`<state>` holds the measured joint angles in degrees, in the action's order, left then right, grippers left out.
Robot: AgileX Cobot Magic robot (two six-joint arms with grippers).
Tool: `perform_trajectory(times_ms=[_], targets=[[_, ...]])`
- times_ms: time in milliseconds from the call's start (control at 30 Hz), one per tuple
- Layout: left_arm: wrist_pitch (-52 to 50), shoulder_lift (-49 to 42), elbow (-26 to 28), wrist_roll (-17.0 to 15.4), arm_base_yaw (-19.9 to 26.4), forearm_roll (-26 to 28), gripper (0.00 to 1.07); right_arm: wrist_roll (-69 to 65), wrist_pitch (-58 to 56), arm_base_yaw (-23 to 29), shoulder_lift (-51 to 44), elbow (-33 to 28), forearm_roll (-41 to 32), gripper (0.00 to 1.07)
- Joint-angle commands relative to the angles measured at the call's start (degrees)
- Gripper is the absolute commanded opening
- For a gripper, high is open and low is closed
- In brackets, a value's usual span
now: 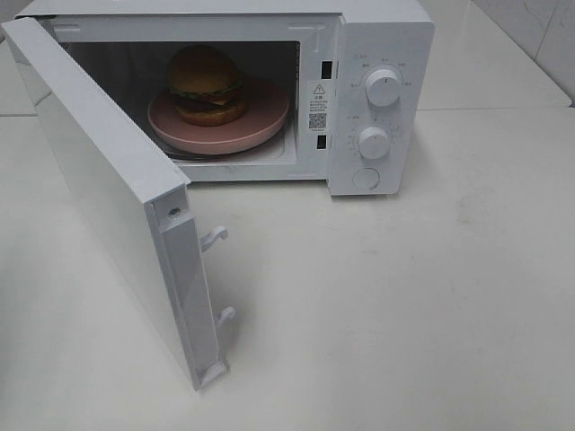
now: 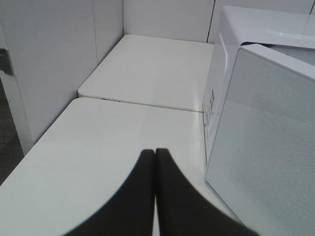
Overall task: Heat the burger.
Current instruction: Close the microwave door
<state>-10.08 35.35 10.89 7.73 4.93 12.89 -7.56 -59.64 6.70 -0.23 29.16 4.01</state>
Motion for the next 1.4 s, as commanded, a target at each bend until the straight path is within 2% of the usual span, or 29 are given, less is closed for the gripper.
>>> perform_trajectory(times_ms=[33, 167, 233, 267, 300, 333, 367, 400, 433, 467, 500, 533, 600, 633, 700, 867, 1133, 1333, 1367, 1400], targets=[[-3.90, 2.41, -0.23, -0.46, 0.11, -0.80, 0.00, 0.46, 0.23, -0.40, -1.43, -0.11, -0.11, 0.76], [-6.07, 5.10, -0.23, -0.63, 0.11, -2.81, 0.00, 0.46, 0.23, -0.40, -1.43, -0.11, -0.11, 0.76], [-8.88, 7.79, -0.34, -2.92, 0.00, -5.67, 0.00, 0.46, 0.23, -0.40, -1.43, -0.11, -0.11, 0.76], [-8.88, 7.79, -0.34, -2.92, 0.00, -5.67, 0.00, 0.46, 0.23, -0.40, -1.43, -0.11, -0.11, 0.76], [-11.23, 9.80, -0.34, -5.84, -0.40, -9.17, 0.00, 0.46, 0.23, -0.40, -1.43, -0.11, -0.11, 0.76], [-11.23, 9.80, -0.34, -5.84, -0.40, -9.17, 0.00, 0.46, 0.23, -0.40, -1.43, -0.11, -0.11, 0.76], [-13.58, 11.69, -0.34, -8.94, -0.40, -13.35, 0.00, 0.46, 0.23, -0.40, -1.43, -0.11, -0.11, 0.76], [-14.55, 12.72, -0.34, -10.31, -0.40, -15.41, 0.00, 0.46, 0.23, -0.40, -1.43, -0.11, -0.11, 0.76], [-14.55, 12.72, -0.34, -10.31, -0.40, -15.41, 0.00, 0.46, 0.23, -0.40, -1.43, -0.11, -0.11, 0.76], [-17.30, 14.78, -0.34, -13.35, -0.40, -20.68, 0.00, 0.46, 0.23, -0.40, -1.43, -0.11, -0.11, 0.76], [-18.68, 15.99, -0.34, -14.95, -0.40, -23.09, 0.00, 0.46, 0.23, -0.40, -1.43, -0.11, -0.11, 0.76], [-18.68, 15.99, -0.34, -14.95, -0.40, -23.09, 0.00, 0.46, 0.23, -0.40, -1.43, -0.11, -0.11, 0.76], [-23.38, 20.45, -0.34, -21.54, -0.40, -29.45, 0.00, 0.46, 0.23, -0.40, -1.43, -0.11, -0.11, 0.76], [-23.38, 20.45, -0.34, -21.54, -0.40, -29.45, 0.00, 0.46, 0.23, -0.40, -1.43, -0.11, -0.11, 0.76], [-26.24, 22.75, -0.34, -24.06, -0.40, -31.74, 0.00, 0.46, 0.23, -0.40, -1.43, -0.11, -0.11, 0.76], [-34.26, 29.39, -0.34, -24.69, -0.40, -35.35, 0.00, 0.46, 0.23, -0.40, -1.43, -0.11, -0.11, 0.76], [-45.89, 39.82, 0.11, -24.24, -0.40, -36.04, 0.00, 0.46, 0.23, -0.40, -1.43, -0.11, -0.11, 0.76], [-46.98, 43.26, 1.15, -24.18, -0.92, -35.98, 0.00, 0.46, 0.23, -0.40, -1.43, -0.11, -0.11, 0.76], [-46.93, 43.77, 1.26, -23.43, -1.78, -35.07, 0.00, 0.46, 0.23, -0.40, -1.43, -0.11, -0.11, 0.76], [-46.64, 44.86, 1.66, -20.80, -4.76, -33.80, 0.00, 0.46, 0.23, -0.40, -1.43, -0.11, -0.11, 0.76]])
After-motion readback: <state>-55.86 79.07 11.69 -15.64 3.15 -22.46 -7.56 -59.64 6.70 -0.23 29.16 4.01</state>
